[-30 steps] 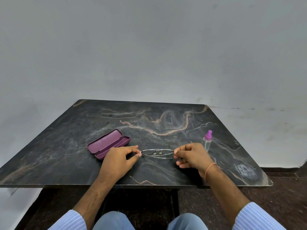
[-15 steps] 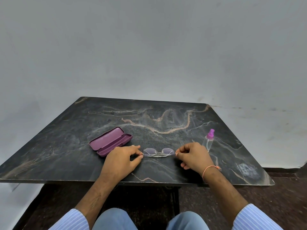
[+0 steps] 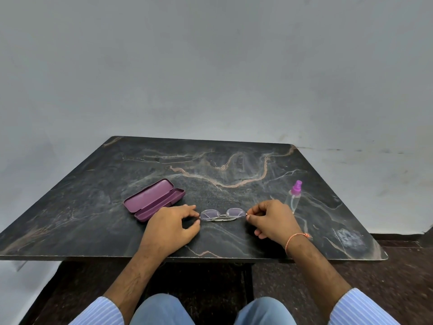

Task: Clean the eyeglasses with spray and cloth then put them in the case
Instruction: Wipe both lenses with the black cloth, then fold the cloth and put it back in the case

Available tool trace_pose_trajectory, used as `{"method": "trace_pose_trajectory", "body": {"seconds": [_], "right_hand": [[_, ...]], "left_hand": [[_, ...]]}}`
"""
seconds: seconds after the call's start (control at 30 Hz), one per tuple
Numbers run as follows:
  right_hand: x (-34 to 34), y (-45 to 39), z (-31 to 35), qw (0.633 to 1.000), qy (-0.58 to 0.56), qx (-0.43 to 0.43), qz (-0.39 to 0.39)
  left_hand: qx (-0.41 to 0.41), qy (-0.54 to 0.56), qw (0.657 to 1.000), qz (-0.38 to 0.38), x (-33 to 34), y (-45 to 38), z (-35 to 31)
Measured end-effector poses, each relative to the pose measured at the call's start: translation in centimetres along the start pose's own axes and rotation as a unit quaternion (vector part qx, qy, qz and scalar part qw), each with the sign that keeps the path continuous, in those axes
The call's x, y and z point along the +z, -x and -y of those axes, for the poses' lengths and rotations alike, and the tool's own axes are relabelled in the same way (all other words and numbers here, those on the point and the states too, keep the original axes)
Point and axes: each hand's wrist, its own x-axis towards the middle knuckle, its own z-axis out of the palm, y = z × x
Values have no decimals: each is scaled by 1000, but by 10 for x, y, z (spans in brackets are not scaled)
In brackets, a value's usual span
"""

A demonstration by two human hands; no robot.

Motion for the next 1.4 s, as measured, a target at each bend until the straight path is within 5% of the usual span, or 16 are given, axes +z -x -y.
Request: {"method": "trace_pose_trajectory", "body": {"seconds": [0.4,0.57,0.73,1.1,1.3,1.4], "right_hand": [[-20,14,-9,998,-39,-51,-26],[-42,25,-31,990,91,-83,-71],[-49,39,-49,982,147,-115,-31],[-36,41,-57,958,230,-159,-61],[-31,47,-47,979,43,-138,-140],[-30,50,-34,978,-104,-129,-129]], "left_hand": [[14,2,1000,-23,-4,2,-7],[90,13,995,-40,-8,4,-12],[168,34,982,-74,-12,7,-20],[208,42,974,-85,-17,11,-32],[208,42,972,-104,-18,11,-34],[76,82,991,-73,-21,16,-52]]}}
